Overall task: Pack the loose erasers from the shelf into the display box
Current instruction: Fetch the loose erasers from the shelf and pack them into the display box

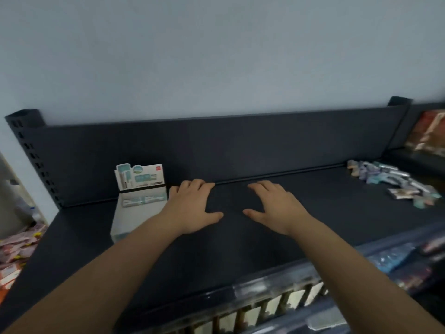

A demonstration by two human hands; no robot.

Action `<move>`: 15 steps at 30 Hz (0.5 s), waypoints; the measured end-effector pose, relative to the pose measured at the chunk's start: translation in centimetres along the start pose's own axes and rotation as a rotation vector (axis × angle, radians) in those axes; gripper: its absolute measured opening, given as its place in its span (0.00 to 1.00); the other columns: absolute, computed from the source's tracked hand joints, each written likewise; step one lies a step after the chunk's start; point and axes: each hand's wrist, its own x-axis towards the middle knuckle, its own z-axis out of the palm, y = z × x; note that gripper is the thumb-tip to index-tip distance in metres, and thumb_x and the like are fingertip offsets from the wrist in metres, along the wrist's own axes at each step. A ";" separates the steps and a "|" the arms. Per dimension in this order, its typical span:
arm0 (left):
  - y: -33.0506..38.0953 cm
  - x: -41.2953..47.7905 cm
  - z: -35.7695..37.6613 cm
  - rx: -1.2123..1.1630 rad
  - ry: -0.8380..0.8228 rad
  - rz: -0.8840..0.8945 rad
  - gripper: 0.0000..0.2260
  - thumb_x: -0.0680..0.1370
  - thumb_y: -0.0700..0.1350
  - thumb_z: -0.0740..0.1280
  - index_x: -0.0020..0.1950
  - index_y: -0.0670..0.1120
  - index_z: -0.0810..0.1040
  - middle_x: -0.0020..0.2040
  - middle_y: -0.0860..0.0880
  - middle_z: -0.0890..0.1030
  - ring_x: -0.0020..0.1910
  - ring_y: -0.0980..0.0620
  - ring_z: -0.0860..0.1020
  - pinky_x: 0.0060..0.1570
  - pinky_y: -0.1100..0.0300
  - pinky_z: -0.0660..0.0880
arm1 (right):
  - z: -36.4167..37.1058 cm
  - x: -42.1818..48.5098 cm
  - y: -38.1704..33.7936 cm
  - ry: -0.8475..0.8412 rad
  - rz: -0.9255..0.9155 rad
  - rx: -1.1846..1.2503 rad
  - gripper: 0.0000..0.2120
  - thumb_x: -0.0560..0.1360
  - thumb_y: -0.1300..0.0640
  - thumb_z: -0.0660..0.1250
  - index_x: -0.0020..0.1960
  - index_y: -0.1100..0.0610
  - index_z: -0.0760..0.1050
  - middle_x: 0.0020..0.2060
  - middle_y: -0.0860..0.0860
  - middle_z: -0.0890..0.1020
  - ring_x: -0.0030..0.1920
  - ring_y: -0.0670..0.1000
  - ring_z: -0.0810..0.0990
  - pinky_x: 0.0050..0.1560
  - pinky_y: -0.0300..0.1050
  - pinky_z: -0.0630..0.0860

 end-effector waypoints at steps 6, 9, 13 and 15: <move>11.4 3.0 2.9 -0.076 0.007 0.015 0.36 0.73 0.68 0.59 0.76 0.54 0.55 0.73 0.52 0.62 0.70 0.47 0.60 0.68 0.47 0.58 | -1.9 -4.1 10.0 -0.056 0.028 -0.074 0.34 0.75 0.36 0.60 0.76 0.48 0.55 0.72 0.49 0.63 0.69 0.56 0.65 0.63 0.57 0.70; 17.1 4.0 4.3 -0.076 -0.009 0.059 0.35 0.74 0.66 0.60 0.77 0.54 0.53 0.73 0.52 0.62 0.71 0.47 0.60 0.68 0.47 0.58 | -3.2 -5.8 14.9 -0.069 0.085 -0.057 0.34 0.76 0.37 0.60 0.76 0.48 0.54 0.73 0.49 0.63 0.70 0.57 0.64 0.64 0.59 0.69; 23.0 5.7 5.3 -0.082 -0.038 0.104 0.35 0.75 0.65 0.60 0.77 0.54 0.52 0.73 0.52 0.61 0.71 0.47 0.59 0.68 0.47 0.58 | -4.9 -7.7 20.4 -0.053 0.123 -0.068 0.32 0.77 0.39 0.61 0.76 0.49 0.54 0.72 0.50 0.63 0.69 0.58 0.65 0.63 0.60 0.69; 24.9 6.9 5.6 -0.090 -0.037 0.111 0.34 0.75 0.65 0.60 0.77 0.54 0.53 0.73 0.52 0.61 0.71 0.47 0.59 0.67 0.47 0.59 | -5.1 -8.5 22.7 -0.050 0.136 -0.064 0.32 0.77 0.40 0.61 0.76 0.48 0.54 0.72 0.50 0.63 0.69 0.58 0.65 0.63 0.61 0.69</move>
